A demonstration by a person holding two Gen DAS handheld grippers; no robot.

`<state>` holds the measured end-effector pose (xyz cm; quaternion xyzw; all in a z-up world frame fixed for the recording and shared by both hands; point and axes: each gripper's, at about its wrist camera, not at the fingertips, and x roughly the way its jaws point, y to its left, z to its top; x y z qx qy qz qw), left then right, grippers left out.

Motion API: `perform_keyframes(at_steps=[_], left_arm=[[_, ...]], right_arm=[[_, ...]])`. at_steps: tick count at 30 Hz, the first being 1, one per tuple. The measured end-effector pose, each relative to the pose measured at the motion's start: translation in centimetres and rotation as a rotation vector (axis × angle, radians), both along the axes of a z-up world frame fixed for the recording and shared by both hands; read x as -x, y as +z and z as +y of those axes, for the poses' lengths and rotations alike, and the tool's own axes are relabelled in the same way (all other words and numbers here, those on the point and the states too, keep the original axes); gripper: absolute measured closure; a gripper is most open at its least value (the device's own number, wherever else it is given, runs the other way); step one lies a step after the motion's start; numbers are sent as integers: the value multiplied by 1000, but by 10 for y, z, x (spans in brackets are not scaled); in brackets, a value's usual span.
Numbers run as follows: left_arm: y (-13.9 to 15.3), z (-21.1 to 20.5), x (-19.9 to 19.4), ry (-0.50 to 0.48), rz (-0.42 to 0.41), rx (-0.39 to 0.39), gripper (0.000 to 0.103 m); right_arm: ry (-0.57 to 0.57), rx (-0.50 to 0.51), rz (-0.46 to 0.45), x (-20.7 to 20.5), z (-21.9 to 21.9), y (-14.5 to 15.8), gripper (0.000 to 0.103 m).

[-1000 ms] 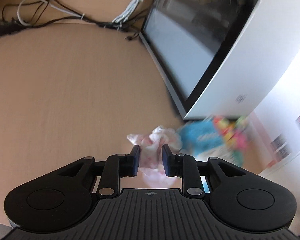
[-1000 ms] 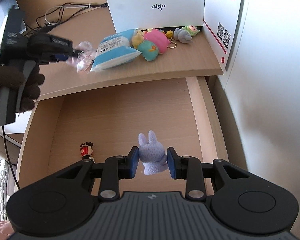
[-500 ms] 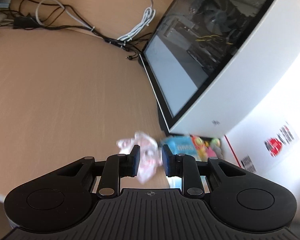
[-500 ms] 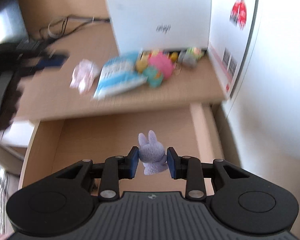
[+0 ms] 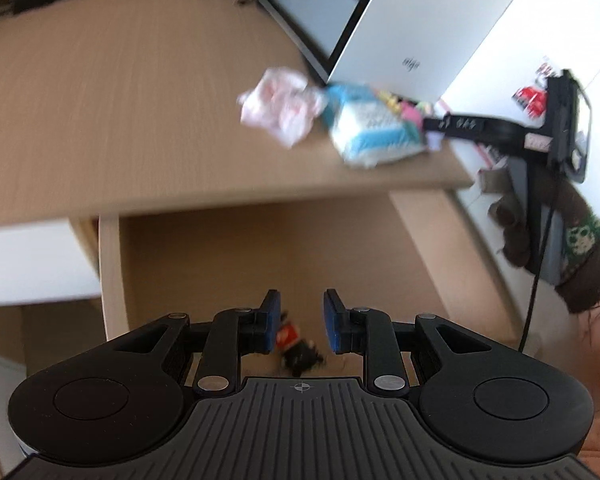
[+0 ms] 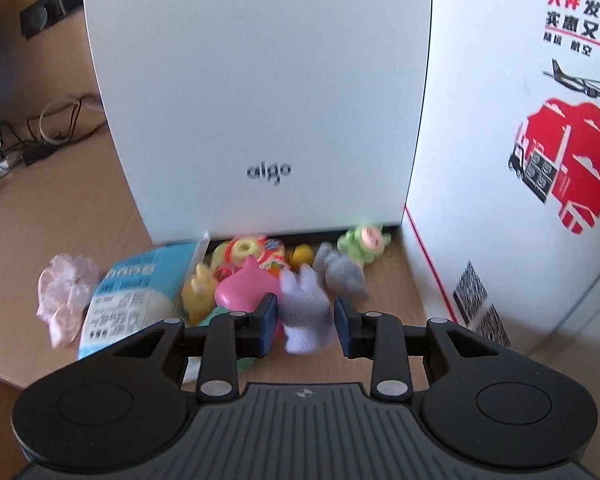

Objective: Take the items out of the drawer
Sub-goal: 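Place the cloth on the desktop with the left tool while the right tool lifts the white bunny, then set the white bunny on the desktop and open the right tool, then grasp the red-black keychain figure in the drawer with the left tool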

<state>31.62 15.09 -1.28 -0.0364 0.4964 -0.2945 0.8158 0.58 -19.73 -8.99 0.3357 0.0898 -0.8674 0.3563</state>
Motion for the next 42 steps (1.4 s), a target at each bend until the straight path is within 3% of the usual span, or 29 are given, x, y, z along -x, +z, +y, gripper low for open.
perform_keyframes(at_steps=[7,14,21,23,26,29,33,36,42], left_arm=[[-20,-7,-2,-20,61,-45,77],[-38,-8,-15,54,134,-72,77],[-61,-33,-7,-27,192,-177,77],[-65,-37,-4,-22,224,-172,77],[-74,-38,-9,69,297,-120,77],[-88,-42,-20,184,365,-104,77],[-104,-47,-30,284,405,-173,77],[-111,-52,-32,306,418,-149,62],[-115,-78,-28,266,406,-151,63]], right_arm=[[-39,45,-23,-16,29,3,52],[-54,24,-73,-64,70,4,33],[-64,-67,-136,-110,97,-14,32],[-81,-92,-151,-120,105,-18,30],[-75,-104,-204,-130,114,-24,30],[-73,-135,-191,-141,115,-26,30],[-60,-131,-198,-149,118,-22,28],[-54,-150,-185,-152,119,-21,27],[-98,-182,-203,-149,130,-22,26]])
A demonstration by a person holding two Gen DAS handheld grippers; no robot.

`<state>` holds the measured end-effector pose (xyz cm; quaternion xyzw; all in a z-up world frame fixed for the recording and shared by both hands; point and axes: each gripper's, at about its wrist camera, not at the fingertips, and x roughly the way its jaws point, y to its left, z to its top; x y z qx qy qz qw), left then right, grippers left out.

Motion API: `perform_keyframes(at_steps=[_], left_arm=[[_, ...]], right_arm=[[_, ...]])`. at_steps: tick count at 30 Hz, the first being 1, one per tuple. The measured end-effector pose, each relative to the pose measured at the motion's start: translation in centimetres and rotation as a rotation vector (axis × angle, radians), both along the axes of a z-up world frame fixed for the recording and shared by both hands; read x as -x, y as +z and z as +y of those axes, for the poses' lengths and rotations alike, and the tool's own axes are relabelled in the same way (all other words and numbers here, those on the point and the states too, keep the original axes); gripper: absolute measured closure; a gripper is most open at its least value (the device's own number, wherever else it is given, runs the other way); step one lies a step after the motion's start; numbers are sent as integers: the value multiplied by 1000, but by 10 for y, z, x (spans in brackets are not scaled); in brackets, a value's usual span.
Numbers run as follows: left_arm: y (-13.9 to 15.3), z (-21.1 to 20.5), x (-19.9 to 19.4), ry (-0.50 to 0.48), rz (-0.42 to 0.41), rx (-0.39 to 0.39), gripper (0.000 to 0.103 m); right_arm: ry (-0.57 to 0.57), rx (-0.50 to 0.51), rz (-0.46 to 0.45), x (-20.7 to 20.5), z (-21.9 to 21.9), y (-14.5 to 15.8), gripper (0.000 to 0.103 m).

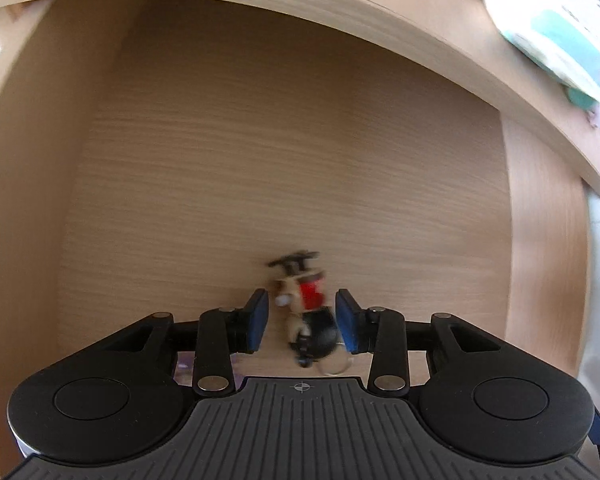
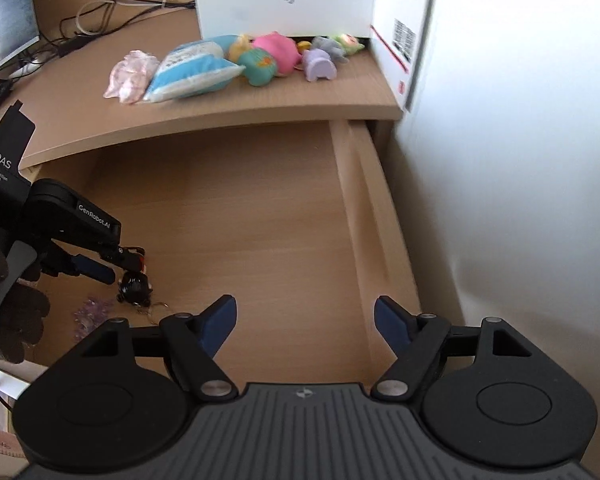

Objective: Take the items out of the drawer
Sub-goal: 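Grasp the red-black keychain figure in the drawer with the left tool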

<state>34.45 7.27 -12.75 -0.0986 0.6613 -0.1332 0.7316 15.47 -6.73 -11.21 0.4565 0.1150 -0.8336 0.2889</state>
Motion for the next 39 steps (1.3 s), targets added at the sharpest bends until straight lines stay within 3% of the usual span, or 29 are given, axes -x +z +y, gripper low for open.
perform_keyframes(at_steps=[5,9,15,19,23,30,39], left_arm=[[-4,-17,4,-40,-7,-32,63],[-6,-20,9,-88,-37,-45,70],[4,1,19,-87,-4,75,71],[37,28,41,-112,-81,134,71],[71,67,56,-70,-153,191,71],[107,133,71,37,-228,252,71],[118,170,75,112,-261,257,71]], right_arm=[[-45,-10,-14,7,10,-1,24],[-52,-10,-24,7,10,-4,24],[-51,-1,-51,7,2,-7,22],[-67,9,-100,11,-6,-10,21],[-80,13,-189,19,-24,-17,21],[68,6,-308,15,-85,-27,18],[306,-76,-448,-4,-184,-44,18]])
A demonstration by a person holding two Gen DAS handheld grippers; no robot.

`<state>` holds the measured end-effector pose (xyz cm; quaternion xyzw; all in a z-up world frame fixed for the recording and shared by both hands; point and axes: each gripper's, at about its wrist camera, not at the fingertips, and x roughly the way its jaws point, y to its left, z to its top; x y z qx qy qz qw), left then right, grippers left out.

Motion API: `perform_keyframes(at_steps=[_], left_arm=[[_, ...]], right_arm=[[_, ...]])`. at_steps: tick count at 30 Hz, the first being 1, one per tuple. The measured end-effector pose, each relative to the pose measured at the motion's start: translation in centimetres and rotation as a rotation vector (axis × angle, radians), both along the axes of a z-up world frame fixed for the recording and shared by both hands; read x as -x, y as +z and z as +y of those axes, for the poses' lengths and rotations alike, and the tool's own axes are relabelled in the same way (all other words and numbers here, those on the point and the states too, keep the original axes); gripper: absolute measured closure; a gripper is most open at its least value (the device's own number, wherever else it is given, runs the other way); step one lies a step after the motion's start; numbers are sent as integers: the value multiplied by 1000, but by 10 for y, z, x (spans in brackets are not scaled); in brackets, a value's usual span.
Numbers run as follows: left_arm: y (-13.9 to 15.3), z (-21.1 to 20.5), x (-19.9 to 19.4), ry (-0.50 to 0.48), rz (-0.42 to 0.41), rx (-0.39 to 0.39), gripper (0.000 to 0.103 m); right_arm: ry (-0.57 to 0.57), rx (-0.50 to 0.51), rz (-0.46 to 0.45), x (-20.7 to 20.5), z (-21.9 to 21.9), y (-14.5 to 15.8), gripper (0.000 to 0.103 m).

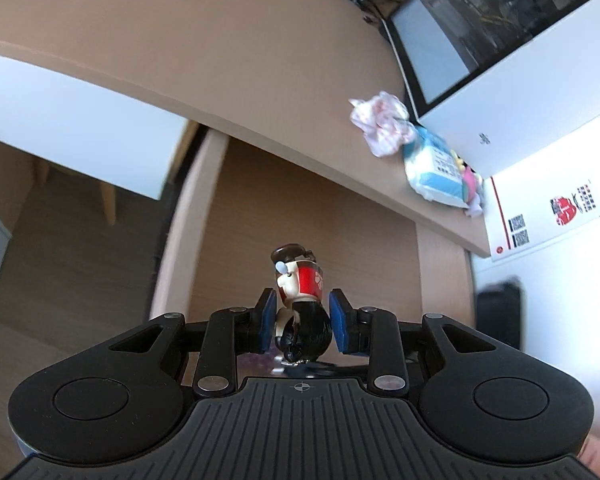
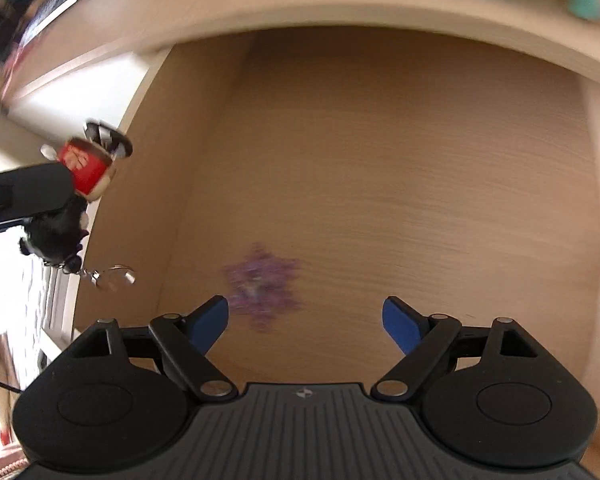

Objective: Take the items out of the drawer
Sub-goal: 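Grasp the red-black keychain figure in the drawer with the left tool, then grasp the purple star ornament with the right tool while the left tool holds the figure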

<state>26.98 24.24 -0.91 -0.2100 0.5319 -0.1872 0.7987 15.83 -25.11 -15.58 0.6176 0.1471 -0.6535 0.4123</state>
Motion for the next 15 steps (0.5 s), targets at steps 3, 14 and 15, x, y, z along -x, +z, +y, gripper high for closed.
perform_keyframes(at_steps=[3,14,15], left_arm=[[1,13,4,33,-2,10,71],[2,44,13,113,4,15,71],[1,44,11,110,8,16,71]], right_arm=[[53,-50,-30,-4,-28,-14,18],[208,-150,28,-23,-92,-35,43],[230,-155,57,-27,-92,-33,46]])
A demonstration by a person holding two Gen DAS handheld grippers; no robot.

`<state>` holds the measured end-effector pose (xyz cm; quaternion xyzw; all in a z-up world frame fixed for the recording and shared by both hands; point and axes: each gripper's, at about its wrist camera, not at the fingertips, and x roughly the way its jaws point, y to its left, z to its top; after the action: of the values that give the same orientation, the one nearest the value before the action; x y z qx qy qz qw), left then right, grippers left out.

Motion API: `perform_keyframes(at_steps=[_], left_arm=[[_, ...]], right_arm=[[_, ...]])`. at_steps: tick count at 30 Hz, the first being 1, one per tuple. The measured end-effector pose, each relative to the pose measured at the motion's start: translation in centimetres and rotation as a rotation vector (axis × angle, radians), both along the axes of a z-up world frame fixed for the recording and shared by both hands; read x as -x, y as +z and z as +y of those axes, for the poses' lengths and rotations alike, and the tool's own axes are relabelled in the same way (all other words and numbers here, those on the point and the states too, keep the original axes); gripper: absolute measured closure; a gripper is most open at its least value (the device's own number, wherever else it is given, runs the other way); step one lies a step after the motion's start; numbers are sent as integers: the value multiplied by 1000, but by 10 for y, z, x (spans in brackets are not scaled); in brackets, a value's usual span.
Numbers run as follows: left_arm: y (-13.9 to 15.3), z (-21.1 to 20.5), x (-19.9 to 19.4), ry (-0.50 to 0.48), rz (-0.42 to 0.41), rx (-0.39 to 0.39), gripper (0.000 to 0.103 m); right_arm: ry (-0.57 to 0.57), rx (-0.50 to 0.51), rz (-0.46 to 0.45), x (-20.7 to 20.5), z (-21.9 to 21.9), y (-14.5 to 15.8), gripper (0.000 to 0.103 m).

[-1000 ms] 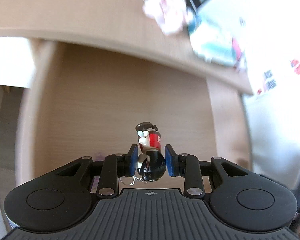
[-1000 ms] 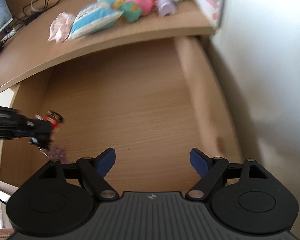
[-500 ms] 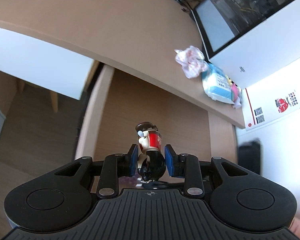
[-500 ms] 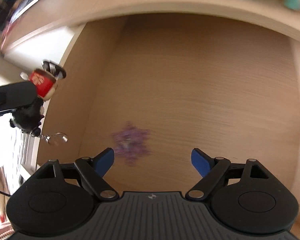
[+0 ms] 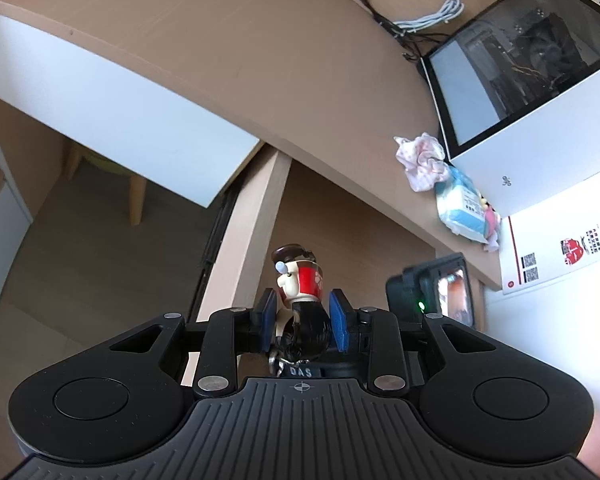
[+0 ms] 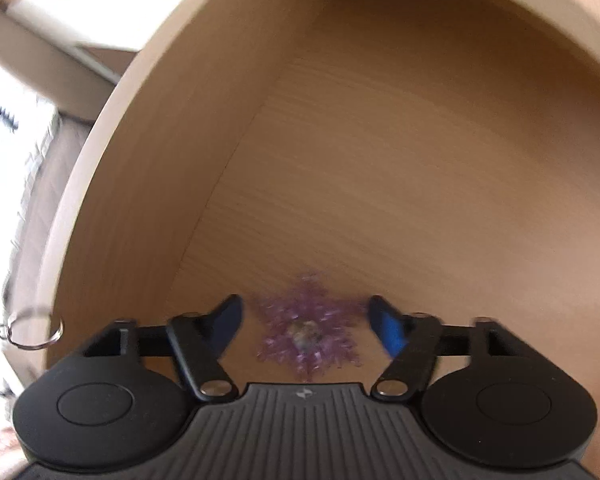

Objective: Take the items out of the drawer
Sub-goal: 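Grasp the purple star ornament with the right tool while the left tool holds the figure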

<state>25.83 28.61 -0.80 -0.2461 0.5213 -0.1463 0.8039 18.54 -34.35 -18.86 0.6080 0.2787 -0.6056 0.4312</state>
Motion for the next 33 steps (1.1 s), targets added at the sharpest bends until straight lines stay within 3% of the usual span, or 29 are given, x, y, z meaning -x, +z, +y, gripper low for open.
perform_keyframes(at_steps=[3,4,6,16,18,22,25,28,33], left_arm=[[-3,-8,-3,-29,9,9,71],[-4,-12,-4,-44,12,12,71],[-6,-22,-4,-83,17,9,71],[-20,-64,-12,-215,47,-14,71],[-21,-70,-12,-237,38,-32,71],[-22,-71,-12,-242,35,-35,71],[-19,-67,-13,-237,27,-41,71],[-15,-59,-15,-215,16,-43,71],[-7,-43,-17,-166,-9,-45,71]], right_arm=[[4,8,-1,-1,8,5,59],[-11,10,-4,1,13,7,73],[-53,5,-15,7,25,10,80],[-295,13,59,50,93,26,82],[-330,25,46,54,103,30,81],[-342,49,18,47,114,34,64],[-297,50,11,39,99,33,59],[-222,46,15,22,74,32,42],[-104,21,75,2,33,28,41]])
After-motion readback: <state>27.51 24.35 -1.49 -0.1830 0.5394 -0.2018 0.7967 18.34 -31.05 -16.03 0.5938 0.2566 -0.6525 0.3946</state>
